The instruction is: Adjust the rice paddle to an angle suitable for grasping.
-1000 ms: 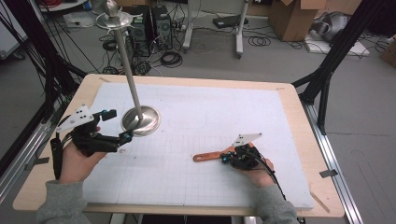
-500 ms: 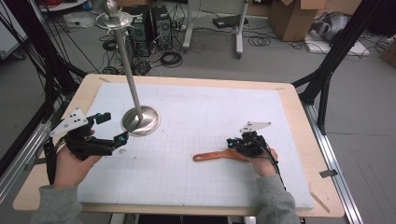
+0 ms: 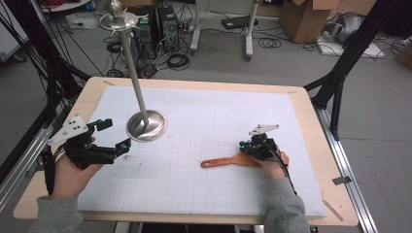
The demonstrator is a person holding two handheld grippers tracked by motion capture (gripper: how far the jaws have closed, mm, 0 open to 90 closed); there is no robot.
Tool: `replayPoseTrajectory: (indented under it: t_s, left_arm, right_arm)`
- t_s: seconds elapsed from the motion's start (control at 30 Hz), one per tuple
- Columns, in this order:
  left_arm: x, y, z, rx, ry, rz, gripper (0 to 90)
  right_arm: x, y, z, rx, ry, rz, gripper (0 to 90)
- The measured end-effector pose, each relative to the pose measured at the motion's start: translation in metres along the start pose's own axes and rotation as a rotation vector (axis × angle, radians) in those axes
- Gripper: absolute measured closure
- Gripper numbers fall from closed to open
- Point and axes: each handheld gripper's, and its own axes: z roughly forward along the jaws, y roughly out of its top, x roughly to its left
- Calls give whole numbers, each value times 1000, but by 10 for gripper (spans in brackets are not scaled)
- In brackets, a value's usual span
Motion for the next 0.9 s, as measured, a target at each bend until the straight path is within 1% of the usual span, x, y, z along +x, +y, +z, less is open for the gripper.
replayPoseTrajectory:
  t_s: [0.03, 0.07, 0.13, 0.17, 0.2, 0.37, 0.53, 0.77, 0.9]
  left_arm:
    - [0, 0, 0, 0, 0, 0, 24]
    - [0, 0, 0, 1, -1, -1, 24]
    - [0, 0, 0, 3, -1, 0, 23]
    - [0, 0, 0, 3, -1, 0, 24]
    - [0, 0, 1, 2, 0, -1, 24]
    - [0, 0, 2, 5, -4, 1, 23]
    - [1, 1, 5, 1, -11, -2, 24]
    - [0, 3, 17, 8, -37, 6, 24]
    - [-1, 4, 20, 8, -46, 7, 23]
  right_arm:
    - [0, 0, 0, 0, 0, 0, 895]
    - [0, 1, 1, -7, -19, -13, 895]
    - [0, 1, 2, -4, -38, -17, 895]
    - [0, 1, 2, -4, -38, -17, 895]
    - [-3, 0, 3, -8, -36, -4, 895]
    - [-5, -2, 3, -12, -25, 11, 895]
    - [-6, -3, 0, -2, -13, 12, 895]
    - [-6, -9, -9, 17, 15, 25, 895]
    - [-5, -13, -14, 27, 22, 28, 895]
